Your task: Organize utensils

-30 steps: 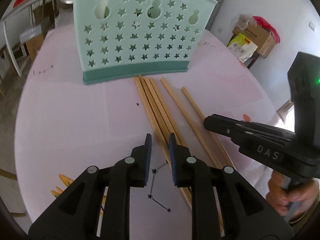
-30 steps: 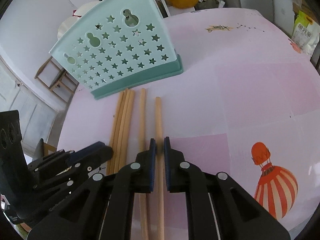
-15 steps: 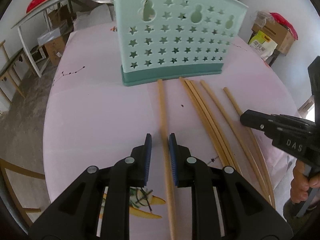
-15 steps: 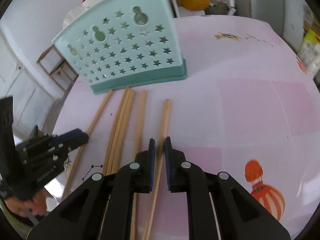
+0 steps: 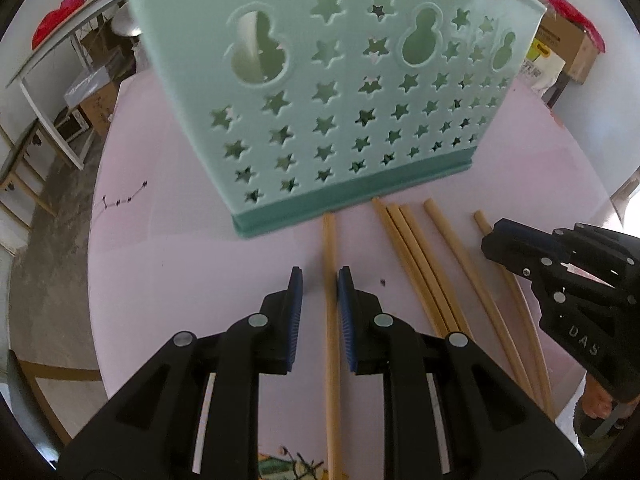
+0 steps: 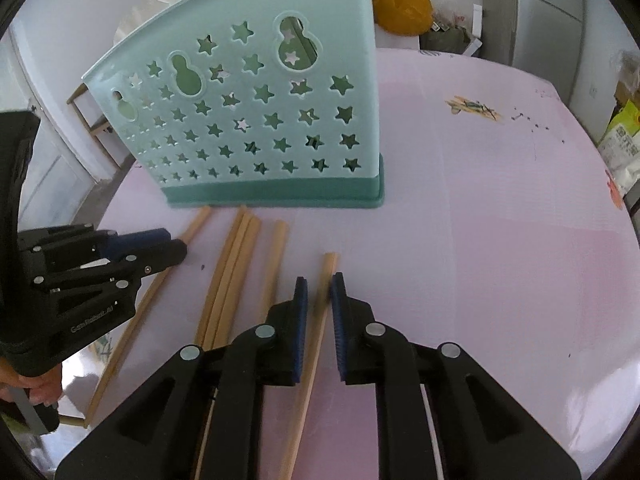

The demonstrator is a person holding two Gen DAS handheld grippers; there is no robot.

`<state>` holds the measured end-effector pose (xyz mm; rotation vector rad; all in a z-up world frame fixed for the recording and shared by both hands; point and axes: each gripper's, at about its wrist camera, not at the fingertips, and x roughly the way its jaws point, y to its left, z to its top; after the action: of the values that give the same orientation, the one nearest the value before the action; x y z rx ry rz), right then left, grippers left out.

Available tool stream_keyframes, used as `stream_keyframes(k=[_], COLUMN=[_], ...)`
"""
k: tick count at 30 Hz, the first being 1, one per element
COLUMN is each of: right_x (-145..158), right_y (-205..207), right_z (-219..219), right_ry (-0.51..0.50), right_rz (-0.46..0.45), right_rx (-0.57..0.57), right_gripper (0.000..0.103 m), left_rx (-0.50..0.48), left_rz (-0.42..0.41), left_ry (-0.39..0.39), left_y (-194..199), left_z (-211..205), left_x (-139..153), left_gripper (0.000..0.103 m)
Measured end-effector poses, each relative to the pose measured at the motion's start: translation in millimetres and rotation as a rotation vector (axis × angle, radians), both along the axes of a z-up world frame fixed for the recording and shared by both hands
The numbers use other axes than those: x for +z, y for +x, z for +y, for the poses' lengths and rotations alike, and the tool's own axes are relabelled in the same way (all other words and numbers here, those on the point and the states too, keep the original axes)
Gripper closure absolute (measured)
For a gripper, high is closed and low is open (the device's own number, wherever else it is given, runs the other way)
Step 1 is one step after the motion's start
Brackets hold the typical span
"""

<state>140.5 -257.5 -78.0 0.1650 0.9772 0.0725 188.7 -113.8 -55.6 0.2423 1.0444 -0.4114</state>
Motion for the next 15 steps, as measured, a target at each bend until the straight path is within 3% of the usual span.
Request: stream_keyframes(k=[3, 9, 15], right_x=[0, 10, 50], right_y=[3, 6, -12], right_z=[-3, -23, -44], right_ry=[0.012, 0.107, 0.163], right_rz=[-0.005, -0.037, -0.161], right_rx=[-0.012, -0.043, -0.078], right_gripper=[0.095, 0.096, 0.096], left_rx=[-0.003, 0.014, 0.055], left_rz=[-0.014, -0.041, -0.115], left_ry=[0.012, -0.038, -0.225], left_y=[3, -2, -21], left_z=[-4, 6, 43], left_x=[1, 12, 64], left_gripper=[0.098, 0.098, 0.098])
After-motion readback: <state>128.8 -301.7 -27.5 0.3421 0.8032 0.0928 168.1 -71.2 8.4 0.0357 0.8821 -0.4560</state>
